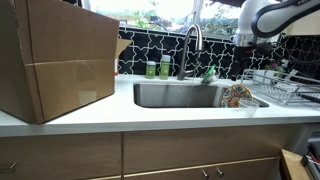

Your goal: Rinse the plate with the water, then put it on the dish rack

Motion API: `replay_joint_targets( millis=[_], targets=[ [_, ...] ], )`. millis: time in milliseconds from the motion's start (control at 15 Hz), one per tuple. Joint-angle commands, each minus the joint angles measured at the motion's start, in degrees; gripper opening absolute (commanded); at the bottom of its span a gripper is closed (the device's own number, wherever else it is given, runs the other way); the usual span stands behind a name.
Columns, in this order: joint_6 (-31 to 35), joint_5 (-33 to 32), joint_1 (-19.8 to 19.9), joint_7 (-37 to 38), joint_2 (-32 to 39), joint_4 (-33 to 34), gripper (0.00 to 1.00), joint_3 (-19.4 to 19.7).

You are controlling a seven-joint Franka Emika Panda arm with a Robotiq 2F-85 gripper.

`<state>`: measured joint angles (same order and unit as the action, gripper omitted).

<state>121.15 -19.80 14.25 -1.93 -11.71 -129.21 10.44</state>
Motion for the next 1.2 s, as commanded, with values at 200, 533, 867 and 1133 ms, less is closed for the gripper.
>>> replay_joint_targets(
  millis=[200, 533, 867, 1133],
  targets=[
    [-1.33, 1.31, 5.98, 3.49, 8.53, 7.17, 1.0, 8.09],
    [0.01, 5.5, 7.76, 3.23, 14.44, 8.96, 1.0, 11.21],
    [1.76, 9.37, 8.7, 1.97, 19.5, 10.99, 1.0, 11.96],
    [2.56, 10.34, 9.33, 0.86, 22.92, 13.46, 1.0, 12.02]
  ],
)
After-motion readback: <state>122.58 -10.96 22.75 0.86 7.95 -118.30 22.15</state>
